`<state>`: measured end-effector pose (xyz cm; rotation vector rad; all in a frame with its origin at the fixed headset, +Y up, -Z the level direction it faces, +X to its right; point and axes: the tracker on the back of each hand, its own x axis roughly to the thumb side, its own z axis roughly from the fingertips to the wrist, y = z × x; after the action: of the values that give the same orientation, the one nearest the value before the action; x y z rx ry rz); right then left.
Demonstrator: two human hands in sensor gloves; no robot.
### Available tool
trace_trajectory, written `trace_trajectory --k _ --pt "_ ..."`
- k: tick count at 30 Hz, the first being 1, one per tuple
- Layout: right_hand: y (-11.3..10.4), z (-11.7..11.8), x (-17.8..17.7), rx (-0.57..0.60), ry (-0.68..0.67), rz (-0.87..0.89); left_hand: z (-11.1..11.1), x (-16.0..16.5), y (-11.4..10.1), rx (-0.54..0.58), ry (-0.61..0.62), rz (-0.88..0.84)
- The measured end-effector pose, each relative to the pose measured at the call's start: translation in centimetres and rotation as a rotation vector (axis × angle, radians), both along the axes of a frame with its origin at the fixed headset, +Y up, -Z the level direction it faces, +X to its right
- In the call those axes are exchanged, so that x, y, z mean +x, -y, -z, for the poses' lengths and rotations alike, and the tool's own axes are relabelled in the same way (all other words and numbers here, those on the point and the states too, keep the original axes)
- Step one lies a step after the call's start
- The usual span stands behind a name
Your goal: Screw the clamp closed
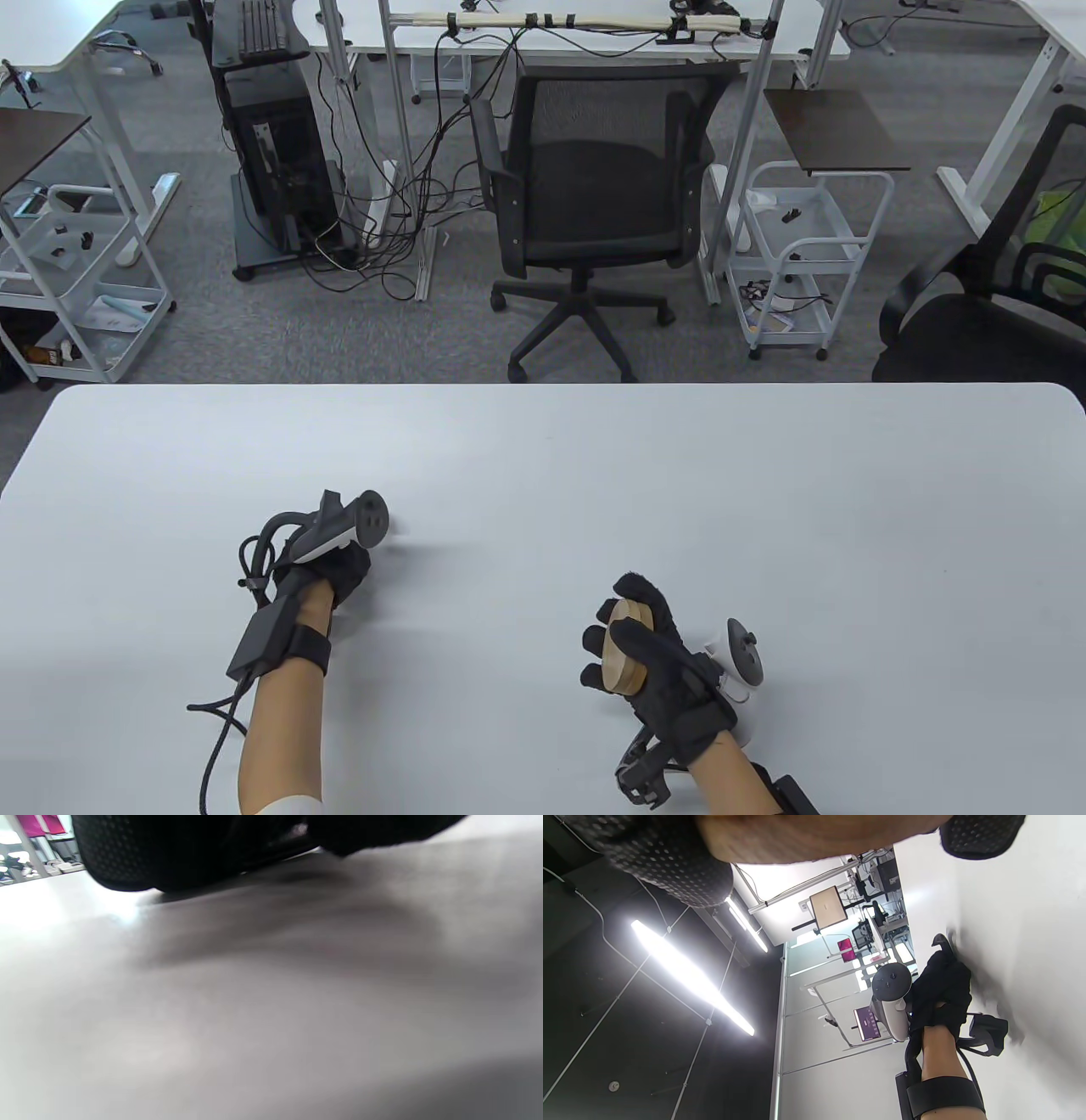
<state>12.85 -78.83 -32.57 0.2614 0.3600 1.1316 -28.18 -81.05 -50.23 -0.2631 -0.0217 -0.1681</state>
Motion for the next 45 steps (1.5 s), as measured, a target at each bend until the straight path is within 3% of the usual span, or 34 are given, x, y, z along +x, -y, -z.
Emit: trace_trajectory --k 2,5,8,13,18,20,26,33,37,43,45 --pt "0.0 0.0 0.0 0.006 -0.002 -0.011 0.3 -0.2 0.2 -0.045 -0.045 0.009" --pt "0.1 0.0 0.0 0.002 -0.002 -0.016 0.6 -1.0 0.3 -0.069 -0.144 -0.108" --pt "0.0 0.1 0.0 0.002 0.003 -0.013 0.6 -1.4 0.1 -0.079 -0.149 -0.138" --pt "0.0 0.0 0.3 0.009 0.026 -0.025 0.1 -0.6 -2.0 0.140 -0.071 -0.180" --pt "0.2 0.1 0.3 0.010 0.035 -0.040 -1.0 1.4 -4.5 0.198 -0.039 -0.329" --pt "0.2 0.0 0.3 -0.002 0.023 -0.049 -1.8 2.2 -5.4 0.271 -0.021 -0.384" --pt "0.2 0.2 0.5 0.020 0.007 -0.083 -3.8 3.7 -5.9 0.135 0.006 -0.685" --pt "0.3 0.3 0.5 0.010 -0.019 -0.098 -6.9 5.4 -6.6 0.057 0.118 -0.848" --pt "0.4 0.3 0.0 0.031 -0.029 -0.142 -8.2 6.5 -7.8 0.149 0.205 -0.827" --pt "-0.1 0.4 -0.8 0.138 -0.061 -0.237 -11.1 9.3 -9.3 0.319 0.176 -0.811" --pt "-0.5 0.4 -0.8 0.165 -0.074 -0.250 -11.9 10.2 -9.5 0.329 0.178 -0.848"
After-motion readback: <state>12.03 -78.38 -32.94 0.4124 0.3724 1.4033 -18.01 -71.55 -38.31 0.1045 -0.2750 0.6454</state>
